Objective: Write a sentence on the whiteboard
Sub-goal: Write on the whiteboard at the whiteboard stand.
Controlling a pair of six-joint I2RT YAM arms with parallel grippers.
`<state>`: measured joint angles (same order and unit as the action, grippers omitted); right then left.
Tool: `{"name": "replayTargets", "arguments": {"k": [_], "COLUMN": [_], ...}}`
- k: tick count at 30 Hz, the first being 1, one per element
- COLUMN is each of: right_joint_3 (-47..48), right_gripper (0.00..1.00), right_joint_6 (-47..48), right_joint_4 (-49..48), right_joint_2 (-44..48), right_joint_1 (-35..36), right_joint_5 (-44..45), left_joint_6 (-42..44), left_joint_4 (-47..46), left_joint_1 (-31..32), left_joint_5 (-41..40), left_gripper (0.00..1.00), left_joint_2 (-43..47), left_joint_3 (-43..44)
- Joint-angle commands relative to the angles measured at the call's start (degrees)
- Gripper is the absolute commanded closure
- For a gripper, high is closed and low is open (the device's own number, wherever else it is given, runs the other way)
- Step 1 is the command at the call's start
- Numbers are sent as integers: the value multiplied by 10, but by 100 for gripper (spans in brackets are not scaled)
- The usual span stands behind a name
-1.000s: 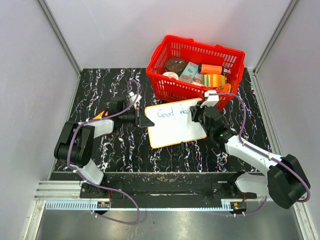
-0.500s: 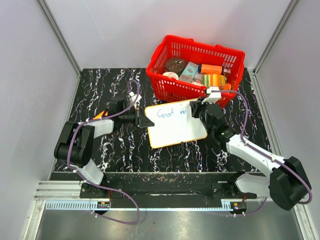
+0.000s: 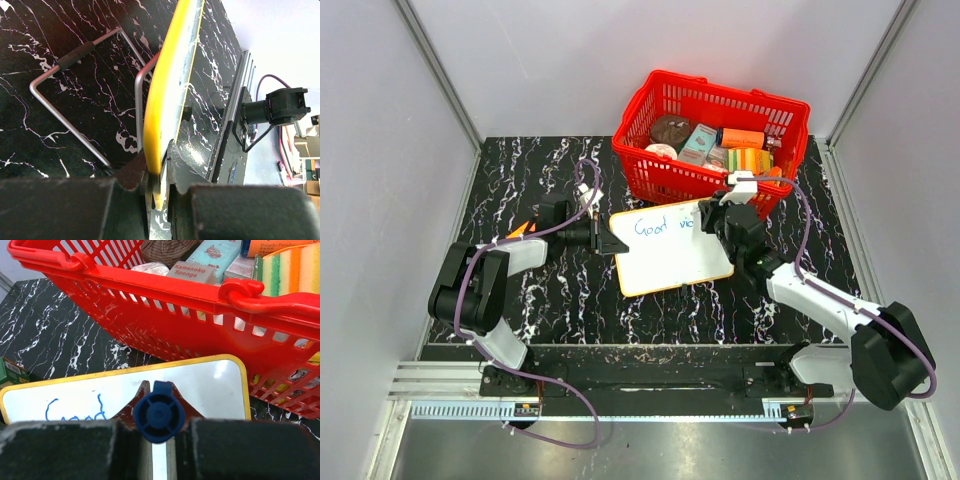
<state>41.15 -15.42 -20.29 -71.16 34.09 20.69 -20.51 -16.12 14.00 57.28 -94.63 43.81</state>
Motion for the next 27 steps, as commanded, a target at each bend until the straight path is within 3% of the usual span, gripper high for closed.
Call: {"name": "replayTargets", "arguments": {"k": [1,27], "right_joint_3": [23,26], "right_gripper": [100,100], "right_joint_6": [11,7], "right_joint_4": [-31,-40], "right_joint_2": [3,-21], "right_joint_1": [-8,-17], "right_joint_5": [30,1], "left_joint_6": [75,75], "left_joint_4": [32,33], "left_joint_1": [9,9], "left_joint_5": [-91,-91], "left_gripper": [100,100], "left_joint_2": [-21,-21], "left_joint_3": [-5,-4]}}
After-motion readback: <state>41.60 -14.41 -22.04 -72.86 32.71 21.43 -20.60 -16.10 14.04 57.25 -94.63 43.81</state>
